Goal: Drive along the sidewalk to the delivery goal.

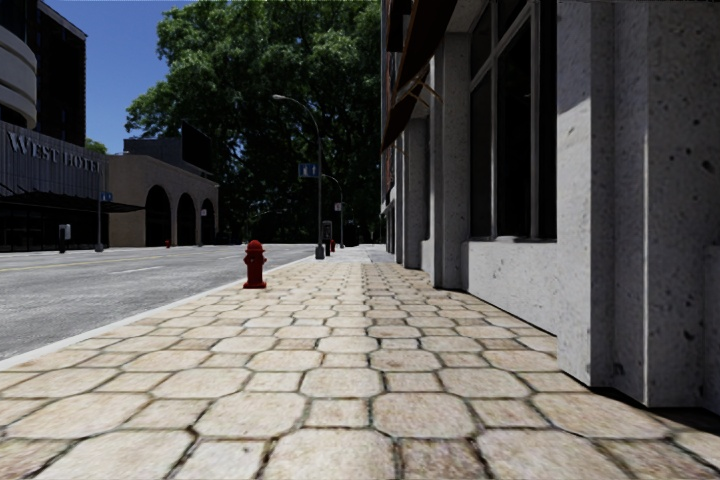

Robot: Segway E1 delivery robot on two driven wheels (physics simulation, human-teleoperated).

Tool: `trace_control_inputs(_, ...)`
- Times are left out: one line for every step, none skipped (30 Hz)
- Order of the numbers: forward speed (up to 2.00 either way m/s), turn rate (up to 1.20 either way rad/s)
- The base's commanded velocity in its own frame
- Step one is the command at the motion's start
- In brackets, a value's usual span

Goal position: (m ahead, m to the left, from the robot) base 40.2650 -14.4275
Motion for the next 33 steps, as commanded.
trace_control_inputs(2.00, 0.00)
trace_control_inputs(2.00, 0.00)
trace_control_inputs(2.00, 0.00)
trace_control_inputs(2.00, 0.00)
trace_control_inputs(2.00, 0.00)
trace_control_inputs(2.00, 0.00)
trace_control_inputs(2.00, 0.00)
trace_control_inputs(2.00, 0.00)
trace_control_inputs(2.00, 0.00)
trace_control_inputs(2.00, 0.00)
trace_control_inputs(2.00, 0.00)
trace_control_inputs(2.00, 0.00)
trace_control_inputs(2.00, 0.00)
trace_control_inputs(2.00, 0.00)
trace_control_inputs(2.00, 0.00)
trace_control_inputs(2.00, 0.00)
trace_control_inputs(2.00, 0.00)
trace_control_inputs(2.00, 0.00)
trace_control_inputs(2.00, 0.00)
trace_control_inputs(2.00, 0.00)
trace_control_inputs(2.00, 0.00)
trace_control_inputs(2.00, 0.00)
trace_control_inputs(2.00, 0.00)
trace_control_inputs(2.00, 0.00)
trace_control_inputs(2.00, 0.00)
trace_control_inputs(2.00, 0.00)
trace_control_inputs(2.00, 0.00)
trace_control_inputs(2.00, 0.00)
trace_control_inputs(2.00, 0.00)
trace_control_inputs(2.00, 0.00)
trace_control_inputs(2.00, 0.00)
trace_control_inputs(2.00, 0.00)
trace_control_inputs(2.00, 0.00)
